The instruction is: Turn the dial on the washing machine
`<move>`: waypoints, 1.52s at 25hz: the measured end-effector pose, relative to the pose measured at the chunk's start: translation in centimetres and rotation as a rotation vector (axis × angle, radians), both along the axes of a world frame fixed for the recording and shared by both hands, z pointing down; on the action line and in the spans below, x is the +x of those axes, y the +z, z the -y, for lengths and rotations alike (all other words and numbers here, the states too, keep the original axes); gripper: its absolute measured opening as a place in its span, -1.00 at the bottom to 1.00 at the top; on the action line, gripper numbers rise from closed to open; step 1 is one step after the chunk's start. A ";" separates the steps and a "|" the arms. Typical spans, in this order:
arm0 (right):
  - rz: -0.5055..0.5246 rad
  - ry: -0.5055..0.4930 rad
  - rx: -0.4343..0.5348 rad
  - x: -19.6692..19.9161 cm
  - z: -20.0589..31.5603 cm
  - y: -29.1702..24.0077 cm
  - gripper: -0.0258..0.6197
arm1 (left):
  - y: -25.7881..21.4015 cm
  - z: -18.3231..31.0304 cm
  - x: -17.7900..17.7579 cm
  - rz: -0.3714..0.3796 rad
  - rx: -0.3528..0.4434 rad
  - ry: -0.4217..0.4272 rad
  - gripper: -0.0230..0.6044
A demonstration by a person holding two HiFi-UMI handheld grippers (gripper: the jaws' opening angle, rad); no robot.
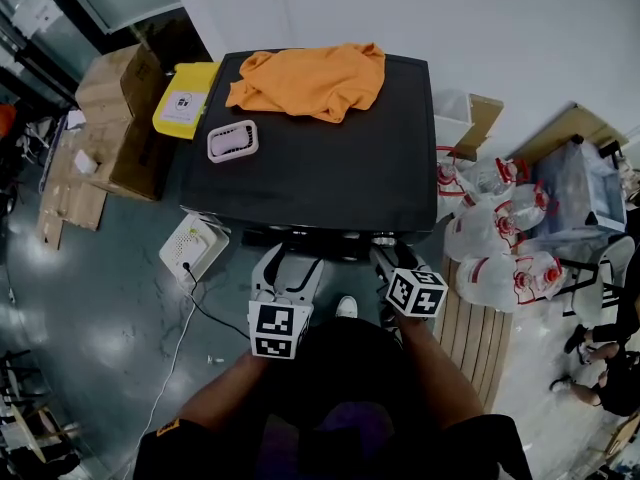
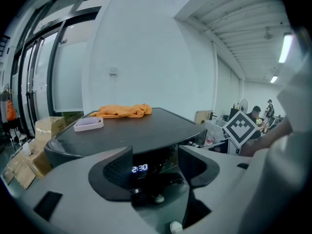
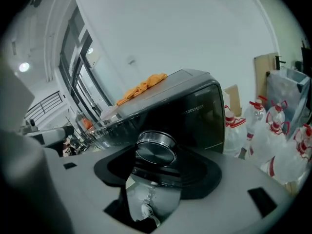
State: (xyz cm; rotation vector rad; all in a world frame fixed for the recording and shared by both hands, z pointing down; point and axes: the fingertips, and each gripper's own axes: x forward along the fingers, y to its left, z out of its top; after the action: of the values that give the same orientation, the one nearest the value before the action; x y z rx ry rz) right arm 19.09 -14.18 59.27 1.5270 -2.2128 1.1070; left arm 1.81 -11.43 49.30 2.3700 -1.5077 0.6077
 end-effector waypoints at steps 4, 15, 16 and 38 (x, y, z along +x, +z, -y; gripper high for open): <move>-0.164 -0.054 0.050 -0.1 -0.4 -1.1 -0.05 | -0.5 -0.2 -0.1 0.004 0.014 -0.001 0.02; -0.345 -0.172 0.369 -3.6 -1.5 -13.7 -0.11 | -5.3 -0.3 -1.4 -0.038 0.088 -0.054 0.02; -0.340 -0.170 0.385 -3.7 -1.6 -14.8 -0.12 | -6.2 -0.3 -1.6 -0.049 0.095 -0.063 0.02; -0.312 -0.197 0.588 -5.9 -5.7 -27.4 -0.87 | -16.1 -5.4 -2.7 -0.042 0.200 -0.093 -0.89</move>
State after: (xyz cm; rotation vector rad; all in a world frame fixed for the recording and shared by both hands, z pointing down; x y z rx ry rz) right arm 13.23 -8.48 31.89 1.4951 -2.5020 0.1367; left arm -0.85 -6.00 33.20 2.4216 -1.7217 0.4003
